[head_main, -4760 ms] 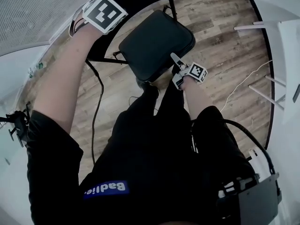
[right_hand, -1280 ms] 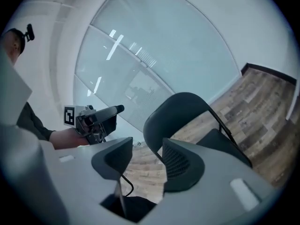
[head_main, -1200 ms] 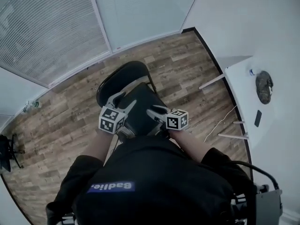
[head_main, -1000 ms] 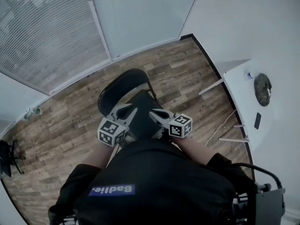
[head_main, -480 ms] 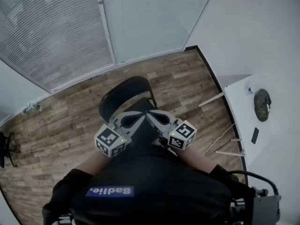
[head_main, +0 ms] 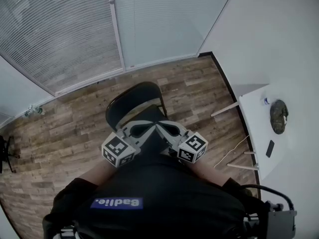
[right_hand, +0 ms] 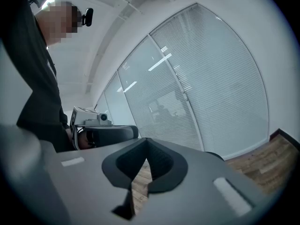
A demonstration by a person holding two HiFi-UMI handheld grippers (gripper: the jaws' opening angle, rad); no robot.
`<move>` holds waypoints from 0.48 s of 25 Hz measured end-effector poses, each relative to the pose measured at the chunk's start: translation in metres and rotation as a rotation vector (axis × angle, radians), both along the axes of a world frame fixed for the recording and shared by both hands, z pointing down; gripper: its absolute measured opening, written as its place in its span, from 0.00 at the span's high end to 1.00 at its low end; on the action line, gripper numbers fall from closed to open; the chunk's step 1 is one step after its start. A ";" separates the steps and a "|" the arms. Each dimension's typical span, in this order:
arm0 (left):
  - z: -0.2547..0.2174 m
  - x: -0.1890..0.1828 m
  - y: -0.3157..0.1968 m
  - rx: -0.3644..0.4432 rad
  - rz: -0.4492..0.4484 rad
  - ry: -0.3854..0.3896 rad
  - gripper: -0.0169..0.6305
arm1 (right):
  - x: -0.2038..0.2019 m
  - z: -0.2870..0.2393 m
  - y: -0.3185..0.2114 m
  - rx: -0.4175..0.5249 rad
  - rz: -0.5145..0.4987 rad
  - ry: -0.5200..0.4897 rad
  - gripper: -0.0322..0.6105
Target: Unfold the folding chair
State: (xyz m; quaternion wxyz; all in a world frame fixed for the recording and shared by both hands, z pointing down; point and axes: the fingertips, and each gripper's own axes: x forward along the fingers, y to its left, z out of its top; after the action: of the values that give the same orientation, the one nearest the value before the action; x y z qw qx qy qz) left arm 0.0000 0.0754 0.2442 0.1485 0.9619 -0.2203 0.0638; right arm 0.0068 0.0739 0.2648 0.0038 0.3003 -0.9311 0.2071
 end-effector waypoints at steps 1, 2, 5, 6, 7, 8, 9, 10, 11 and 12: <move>-0.001 0.001 0.001 0.005 0.000 -0.001 0.97 | 0.000 0.000 0.001 0.001 0.000 0.001 0.95; -0.002 0.001 0.002 0.006 -0.001 -0.001 0.97 | 0.001 0.000 0.002 0.000 0.001 0.001 0.95; -0.002 0.001 0.002 0.005 0.000 0.000 0.97 | 0.001 0.002 0.002 -0.004 0.006 0.000 0.95; 0.000 0.000 0.002 0.004 0.000 -0.003 0.97 | 0.001 0.003 0.001 -0.006 0.009 0.000 0.95; 0.001 0.000 0.002 0.002 -0.001 -0.007 0.97 | 0.002 0.004 0.000 -0.008 0.012 0.000 0.95; 0.002 0.000 0.001 0.002 -0.003 -0.012 0.97 | 0.003 0.005 0.000 -0.010 0.014 -0.001 0.95; 0.003 0.000 0.001 0.002 -0.004 -0.014 0.97 | 0.003 0.005 0.000 -0.012 0.015 -0.002 0.95; 0.003 0.000 0.002 0.003 -0.005 -0.015 0.97 | 0.004 0.005 0.001 -0.013 0.016 -0.003 0.95; 0.002 0.000 0.003 0.003 -0.005 -0.014 0.97 | 0.003 0.005 0.001 -0.013 0.016 -0.003 0.95; 0.002 0.000 0.003 0.004 -0.004 -0.011 0.97 | 0.003 0.006 0.002 -0.014 0.016 -0.003 0.95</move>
State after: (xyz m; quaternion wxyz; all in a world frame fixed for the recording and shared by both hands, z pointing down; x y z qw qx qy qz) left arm 0.0002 0.0787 0.2460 0.1456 0.9614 -0.2234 0.0683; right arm 0.0099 0.0760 0.2704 0.0026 0.3073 -0.9272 0.2141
